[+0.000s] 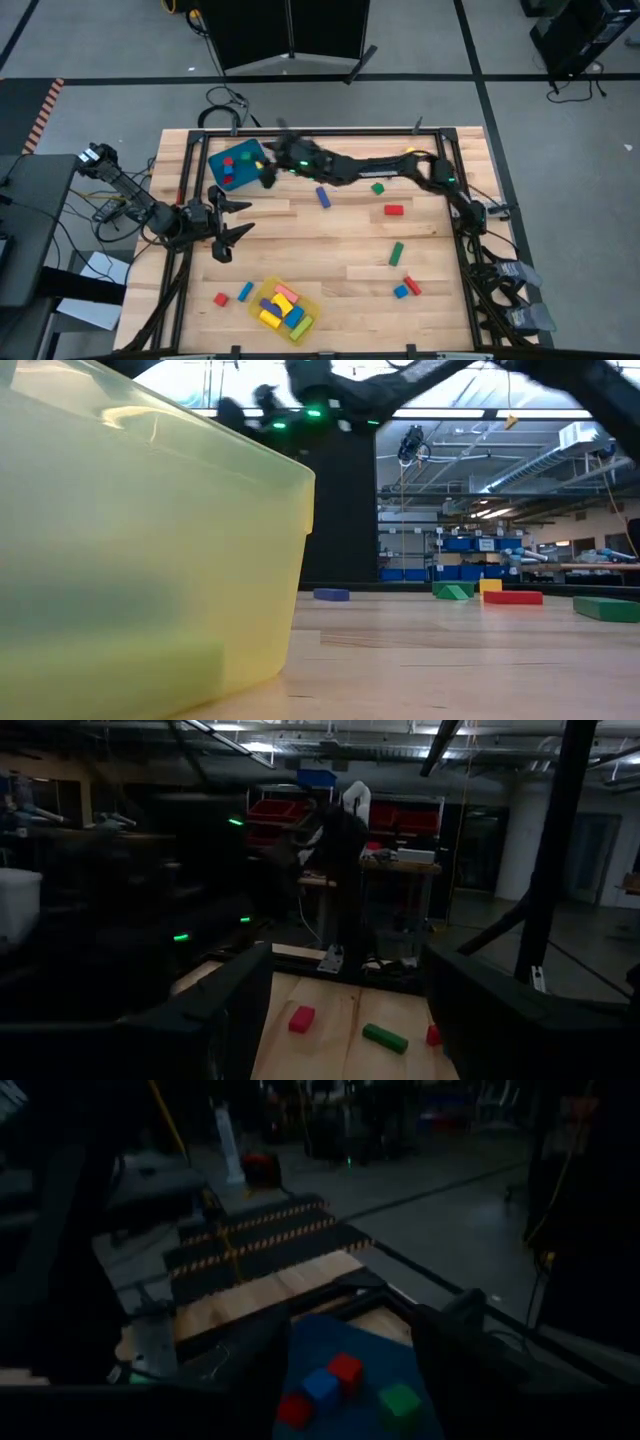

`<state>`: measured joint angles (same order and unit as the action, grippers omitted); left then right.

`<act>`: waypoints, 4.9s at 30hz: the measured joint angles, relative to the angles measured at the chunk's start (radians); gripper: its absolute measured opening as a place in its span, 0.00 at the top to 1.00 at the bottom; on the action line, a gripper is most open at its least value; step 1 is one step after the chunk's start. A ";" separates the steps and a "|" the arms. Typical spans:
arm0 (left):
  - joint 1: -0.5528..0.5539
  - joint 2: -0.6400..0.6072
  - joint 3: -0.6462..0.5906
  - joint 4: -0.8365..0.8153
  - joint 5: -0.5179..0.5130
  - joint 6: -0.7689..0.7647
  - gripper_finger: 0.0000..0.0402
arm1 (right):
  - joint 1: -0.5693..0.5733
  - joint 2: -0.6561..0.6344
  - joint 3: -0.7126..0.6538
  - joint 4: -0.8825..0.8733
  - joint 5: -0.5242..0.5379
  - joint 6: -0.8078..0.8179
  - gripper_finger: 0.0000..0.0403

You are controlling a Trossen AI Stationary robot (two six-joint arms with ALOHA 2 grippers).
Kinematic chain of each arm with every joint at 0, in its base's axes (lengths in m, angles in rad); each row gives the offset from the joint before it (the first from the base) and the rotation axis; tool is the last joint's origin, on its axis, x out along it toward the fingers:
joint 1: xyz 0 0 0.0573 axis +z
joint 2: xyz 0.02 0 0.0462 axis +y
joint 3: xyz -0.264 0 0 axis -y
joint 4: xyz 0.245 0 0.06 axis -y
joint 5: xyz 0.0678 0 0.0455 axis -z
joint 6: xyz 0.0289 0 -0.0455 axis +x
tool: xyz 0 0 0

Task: Sort blocks by size
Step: Put the small red block into the blue bin

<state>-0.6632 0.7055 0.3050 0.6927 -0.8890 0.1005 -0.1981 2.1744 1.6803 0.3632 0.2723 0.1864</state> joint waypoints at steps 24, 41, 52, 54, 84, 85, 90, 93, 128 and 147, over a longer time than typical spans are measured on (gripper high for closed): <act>0.113 0.044 0.163 -0.780 0.038 -0.567 0.38 | 0.151 -1.026 -1.189 0.275 0.263 -0.091 0.45; 0.025 0.519 0.715 -1.775 0.637 -0.982 0.45 | 0.169 -1.100 -1.262 0.263 0.270 -0.113 0.46; -0.129 0.661 0.756 -1.855 0.772 -1.239 0.45 | 0.169 -1.095 -1.262 0.264 0.270 -0.138 0.46; -0.160 0.668 0.756 -1.852 0.772 -1.275 0.45 | 0.169 -1.095 -1.262 0.264 0.270 -0.138 0.46; -0.346 0.884 0.755 -1.693 0.788 -1.039 0.45 | 0.170 -1.095 -1.262 0.280 0.269 -0.108 0.47; -0.346 0.887 0.755 -1.686 0.787 -1.026 0.45 | 0.170 -1.095 -1.262 0.280 0.269 -0.107 0.47; -0.346 0.900 0.755 -1.676 0.787 -1.017 0.45 | 0.170 -1.095 -1.262 0.279 0.268 -0.107 0.47; -0.345 0.903 0.755 -1.685 0.798 -1.024 0.45 | 0.170 -1.095 -1.262 0.280 0.268 -0.107 0.47; -0.324 0.912 0.676 -1.576 0.800 -0.913 0.09 | 0.178 -1.094 -1.262 0.297 0.257 -0.103 0.47; -0.324 0.912 0.575 -1.436 0.832 -0.916 0.26 | 0.179 -1.094 -1.262 0.302 0.257 -0.103 0.47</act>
<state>-0.9874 1.6176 0.8803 -0.7434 -0.0569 -0.8152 -0.0189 1.0801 0.4187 0.6649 0.5297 0.0834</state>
